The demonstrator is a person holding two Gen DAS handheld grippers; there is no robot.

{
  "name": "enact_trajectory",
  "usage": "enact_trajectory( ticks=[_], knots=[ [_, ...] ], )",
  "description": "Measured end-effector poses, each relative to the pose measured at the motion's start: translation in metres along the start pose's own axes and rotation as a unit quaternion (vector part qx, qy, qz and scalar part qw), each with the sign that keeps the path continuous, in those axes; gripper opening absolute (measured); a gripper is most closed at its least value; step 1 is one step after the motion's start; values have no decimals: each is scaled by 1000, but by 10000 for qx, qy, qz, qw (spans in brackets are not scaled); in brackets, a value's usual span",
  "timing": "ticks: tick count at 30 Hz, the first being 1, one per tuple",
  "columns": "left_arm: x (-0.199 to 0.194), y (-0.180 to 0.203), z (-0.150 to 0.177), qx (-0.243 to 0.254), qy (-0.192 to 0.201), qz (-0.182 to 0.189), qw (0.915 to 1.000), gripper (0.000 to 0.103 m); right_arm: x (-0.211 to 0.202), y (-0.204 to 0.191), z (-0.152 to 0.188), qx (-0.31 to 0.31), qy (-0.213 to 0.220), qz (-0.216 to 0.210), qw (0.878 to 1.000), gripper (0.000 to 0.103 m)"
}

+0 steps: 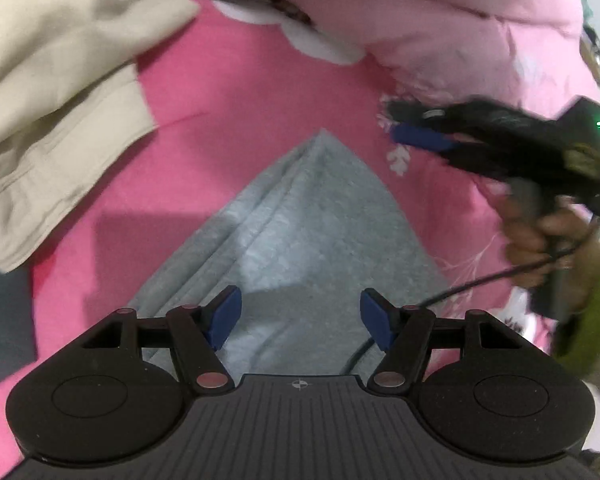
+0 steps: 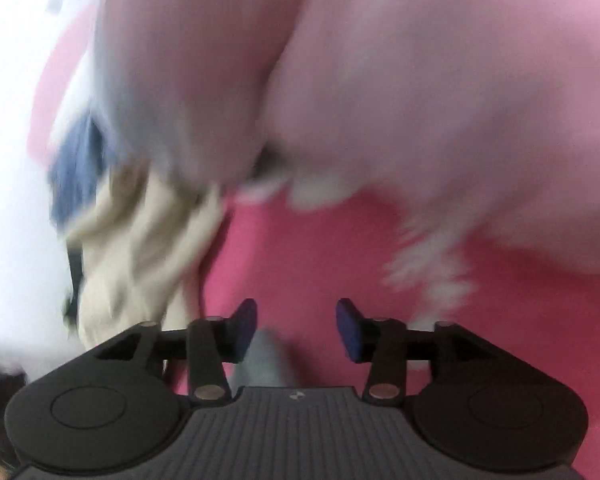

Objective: Fold clothes

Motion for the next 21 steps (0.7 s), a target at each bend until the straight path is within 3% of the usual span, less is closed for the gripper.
enact_trajectory(
  ticks=[2, 5, 7, 11, 12, 14, 16, 21],
  knots=[
    [9, 12, -4, 254, 70, -66, 9996, 66, -28, 11, 12, -276, -266, 122, 9992, 52],
    [27, 28, -14, 650, 221, -396, 9969, 66, -49, 25, 47, -922, -1142, 327, 9886, 61],
    [40, 34, -21, 820, 287, -677, 9939, 66, -49, 28, 65, -1195, -1541, 242, 9805, 61],
    [56, 28, -25, 595, 373, -925, 9932, 66, -21, 25, 88, -1502, -2080, -47, 9665, 62],
    [58, 28, -23, 589, 409, -960, 9928, 67, -15, 27, 92, -1499, -2151, -13, 9650, 47],
    [62, 29, -20, 621, 514, -1008, 9916, 68, -22, 29, 92, -1241, -2213, -142, 9672, 28],
    [61, 26, -14, 639, 646, -965, 9912, 69, -39, 34, 91, -885, -2153, -343, 9719, 26],
    [46, 23, -11, 479, 1030, -765, 9906, 69, -63, 38, 89, -1076, -1939, 380, 9744, 28]
  ],
)
Point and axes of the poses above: each gripper's, at about its wrist camera, not at the fingertips, and x roughly the way its jaws point, y to its right, z to its underside, the point moved 4 cm from there along x, roughly the way its jaws point, and after that the axes turned 3 degrees about -z, right-handed, at the moved point
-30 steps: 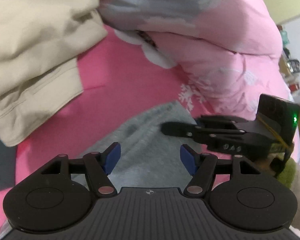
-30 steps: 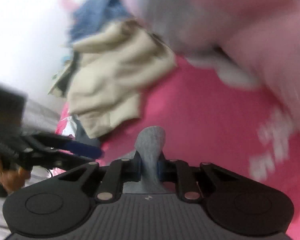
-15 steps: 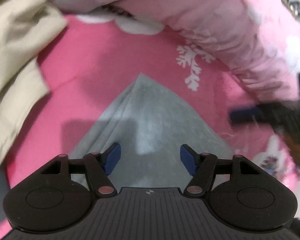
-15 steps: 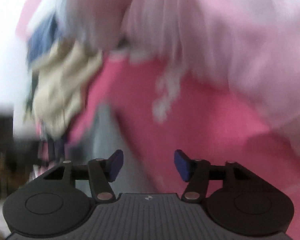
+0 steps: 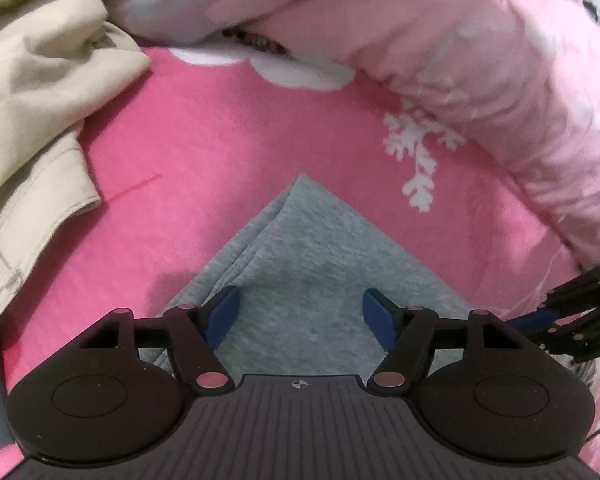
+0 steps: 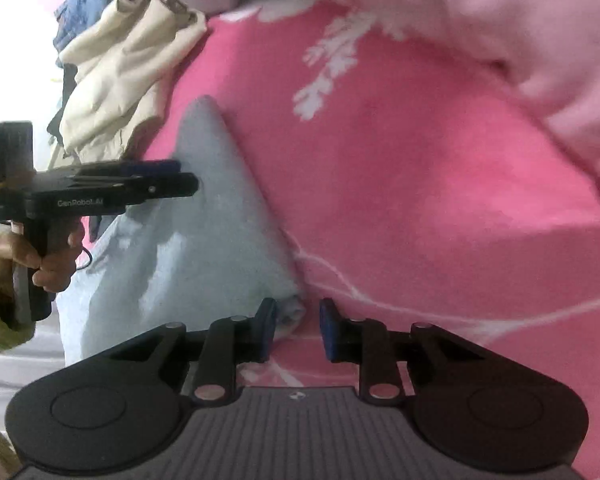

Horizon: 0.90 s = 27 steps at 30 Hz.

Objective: Fold clothes

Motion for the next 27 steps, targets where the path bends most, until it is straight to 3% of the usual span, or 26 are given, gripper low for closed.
enact_trajectory(
  ticks=[4, 6, 7, 9, 11, 13, 14, 17, 22, 24, 27],
  knots=[
    [-22, -4, -13, -137, 973, 198, 9950, 69, -29, -40, -13, -689, 906, -90, 9935, 28],
    [-17, -11, -21, -154, 1175, -91, 9929, 69, -17, -59, -12, -1096, 1014, -212, 9886, 27],
    [-19, -18, -23, -240, 1323, -255, 9906, 68, -5, -65, -9, -1325, 947, -80, 9866, 27],
    [-36, -35, -20, -680, 1637, -373, 9835, 68, 34, -61, 11, -1827, 482, 799, 9787, 24],
    [-69, -54, -5, -1182, 1959, -299, 9730, 69, 29, -72, 19, -2000, 697, 984, 9724, 27],
    [-100, -59, 24, -1276, 2113, -332, 9685, 69, 10, -91, 26, -1977, 771, 888, 9732, 30],
    [-115, -59, 41, -1264, 2156, -364, 9676, 69, 2, -99, 32, -1894, 748, 683, 9767, 31],
    [-142, -43, 101, -1164, 1974, -285, 9730, 69, -2, -112, 43, -1286, 335, 174, 9910, 46],
    [-139, 13, 180, -438, 1385, -257, 9891, 69, 19, -102, 75, -212, -485, -57, 9986, 47],
    [-130, 30, 195, -136, 1233, -370, 9916, 69, 31, -100, 88, 26, -685, -121, 9976, 47],
    [-116, 52, 202, 520, 1196, -816, 9881, 68, 43, -105, 97, -146, -655, -8, 9977, 46]
  ],
)
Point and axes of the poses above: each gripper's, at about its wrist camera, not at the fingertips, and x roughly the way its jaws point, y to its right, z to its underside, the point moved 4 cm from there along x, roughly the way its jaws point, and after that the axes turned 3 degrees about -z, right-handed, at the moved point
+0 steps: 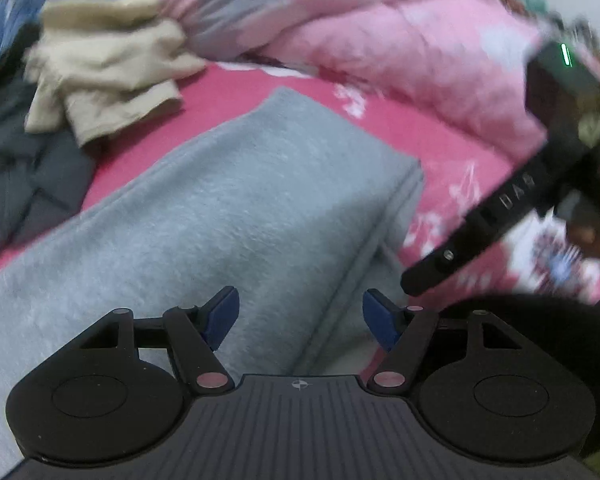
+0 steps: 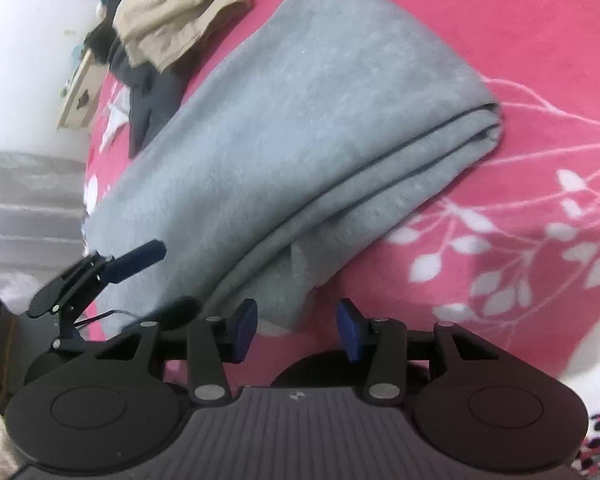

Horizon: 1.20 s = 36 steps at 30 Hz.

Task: Fold clothes
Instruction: 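Pinch the folded grey fabric edge with the right tool while the left tool pinches beside it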

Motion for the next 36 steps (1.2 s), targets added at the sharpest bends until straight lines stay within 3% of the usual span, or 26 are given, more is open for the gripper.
enact_trajectory(
  ticks=[1, 3, 5, 7, 10, 12, 13, 14, 15, 20, 29, 32, 36],
  knots=[
    [5, 8, 1, 285, -26, -108, 9995, 68, 4, -1, 1, -81, 41, 95, 9999, 44],
    [13, 23, 2, 750, -66, -235, 9969, 67, 11, 1, 1, -43, 119, 158, 9998, 29],
    [24, 33, 2, 1056, -151, -359, 9936, 64, 17, 6, -1, 210, 147, 28, 9997, 22],
    [32, 33, 3, 1159, -243, -563, 9914, 54, 17, 11, 0, 337, 215, -27, 9992, 21],
    [35, 25, 2, 989, -280, -683, 9923, 45, 23, 15, 1, 465, 212, -93, 9987, 22],
    [33, 17, 1, 780, -248, -663, 9944, 27, 28, 16, 3, 549, 121, -212, 9982, 22],
    [32, 13, 0, 666, -216, -658, 9954, 22, 29, 15, 4, 556, 104, -265, 9980, 19],
    [30, 7, -2, 499, -177, -620, 9967, 16, 27, 13, 4, 556, 160, -351, 9977, 6],
    [26, 0, -4, 242, -125, -536, 9982, 12, 22, 10, 4, 573, 266, -500, 9967, 3],
    [7, -31, -8, -789, 100, -139, 9967, 10, 1, 7, 3, 1088, 795, -1355, 9816, 3],
    [-11, -36, -6, -1181, 278, 79, 9926, 9, 29, 14, -15, 2122, 1243, -1627, 9555, 3],
    [-6, -34, -4, -1190, 220, 90, 9926, 9, 41, 18, -19, 2390, 1422, -1763, 9442, 9],
    [-2, -34, -3, -1255, 209, 100, 9918, 9, 35, 27, -17, 2632, 1413, -1932, 9346, 36]
  ],
)
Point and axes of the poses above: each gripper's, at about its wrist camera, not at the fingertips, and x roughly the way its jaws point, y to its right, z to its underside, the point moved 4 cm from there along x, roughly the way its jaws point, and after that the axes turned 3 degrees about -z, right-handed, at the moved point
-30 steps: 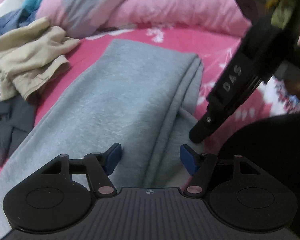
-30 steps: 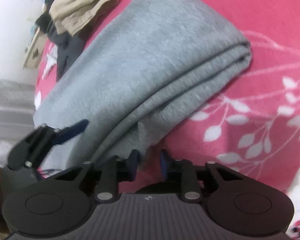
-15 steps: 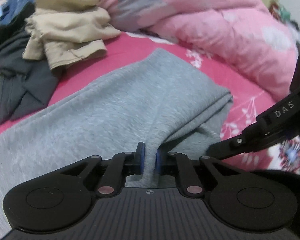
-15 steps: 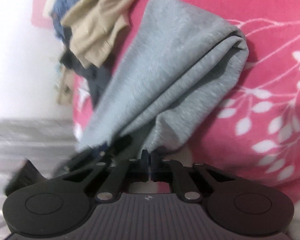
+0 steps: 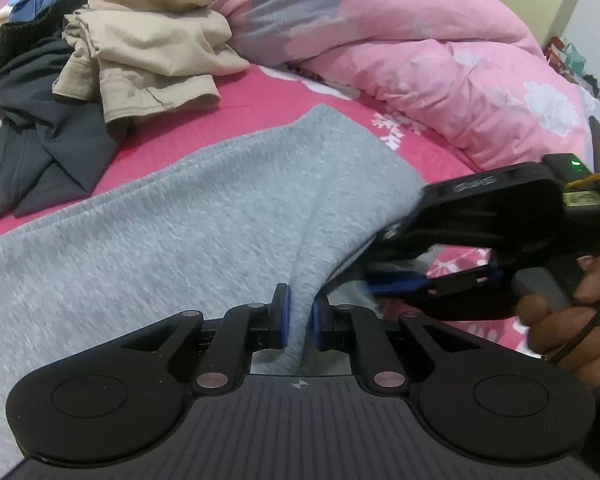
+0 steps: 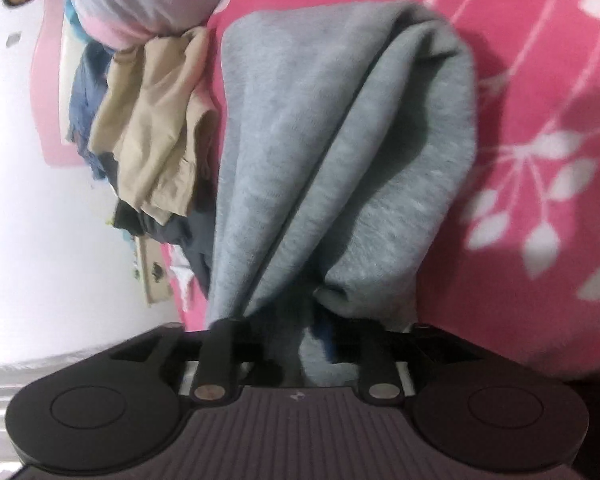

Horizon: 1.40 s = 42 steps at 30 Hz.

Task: Fold clothes
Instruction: 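Pinch the folded grey fabric edge with the right tool while the left tool pinches beside it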

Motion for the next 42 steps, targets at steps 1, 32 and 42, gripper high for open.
enact_trajectory(
  ticks=[1, 32, 42],
  knots=[
    [0, 0, 0, -18, 9, -1, 10000, 9, -7, -1, -1, -46, 34, 19, 10000, 39],
    [-11, -7, 2, -366, 290, 228, 9986, 10, 7, 55, 4, 1897, -75, -921, 9775, 14],
    [0, -10, 3, -407, 154, 190, 9989, 10, -17, -14, 6, -1819, -351, 1776, 9665, 54]
  ],
)
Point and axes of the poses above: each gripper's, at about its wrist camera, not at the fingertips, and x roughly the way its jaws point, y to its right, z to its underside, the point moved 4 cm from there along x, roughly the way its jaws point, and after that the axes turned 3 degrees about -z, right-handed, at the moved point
